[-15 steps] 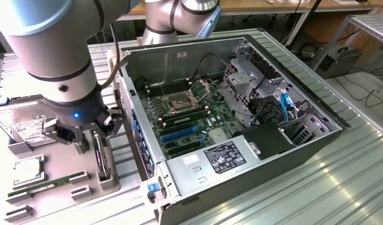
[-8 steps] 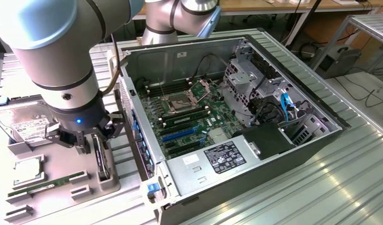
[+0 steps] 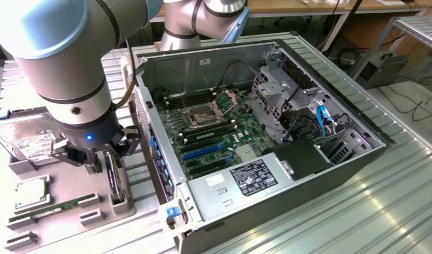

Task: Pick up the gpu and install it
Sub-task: 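Pick up the gpu and move the gpu toward the slot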

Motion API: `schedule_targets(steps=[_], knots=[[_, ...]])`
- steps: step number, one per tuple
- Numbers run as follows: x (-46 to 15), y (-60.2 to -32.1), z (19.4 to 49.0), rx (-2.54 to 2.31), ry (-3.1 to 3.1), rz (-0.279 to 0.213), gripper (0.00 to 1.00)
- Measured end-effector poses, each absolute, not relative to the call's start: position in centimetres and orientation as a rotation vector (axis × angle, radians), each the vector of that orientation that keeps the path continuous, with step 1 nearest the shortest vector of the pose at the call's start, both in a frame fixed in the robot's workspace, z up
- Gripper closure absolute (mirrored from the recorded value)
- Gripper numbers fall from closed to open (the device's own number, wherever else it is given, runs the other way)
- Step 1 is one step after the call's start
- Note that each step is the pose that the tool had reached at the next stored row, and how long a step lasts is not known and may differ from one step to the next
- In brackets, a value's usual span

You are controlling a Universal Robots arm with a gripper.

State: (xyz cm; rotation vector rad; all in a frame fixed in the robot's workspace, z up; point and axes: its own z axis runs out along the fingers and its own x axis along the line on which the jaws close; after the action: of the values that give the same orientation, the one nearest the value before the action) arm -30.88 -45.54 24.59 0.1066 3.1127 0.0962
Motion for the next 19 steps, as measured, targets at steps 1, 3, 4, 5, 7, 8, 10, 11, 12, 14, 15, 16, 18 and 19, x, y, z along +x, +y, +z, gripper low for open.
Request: schedule_targets(steps=[1,3,4,5,7,8,10,11,12,14,15,16,18,19], knots=[[-30.88,-45.54,24.59,0.107,3.113,0.096,0.58],[-30.88,-45.54,24.59,0.106,3.113,0.096,0.58],[-30.88,-45.54,24.59,0.107,3.113,0.096,0.60],[-30.88,-45.54,24.59,0.107,3.113,0.096,0.60],[-30.88,-45.54,24.59,0.106,3.113,0.096,0.66],[-30.88,-45.54,24.59,0.106,3.113,0.096,0.73],[-30.88,-45.54,24.58,0.106,3.113,0.096,0.73],[-30.88,-45.54,24.59,0.106,3.113,0.096,0.73],[-30.88,-45.54,24.59,0.104,3.113,0.096,0.73],[-30.89,-45.54,24.59,0.076,3.114,0.097,0.74],[-30.89,-45.54,24.59,0.055,3.115,0.097,0.74],[-30.89,-45.55,24.59,0.035,3.116,0.097,0.74],[-30.89,-45.54,24.58,-0.006,3.117,0.098,0.74],[-30.89,-45.54,24.58,-0.020,3.117,0.098,0.74]])
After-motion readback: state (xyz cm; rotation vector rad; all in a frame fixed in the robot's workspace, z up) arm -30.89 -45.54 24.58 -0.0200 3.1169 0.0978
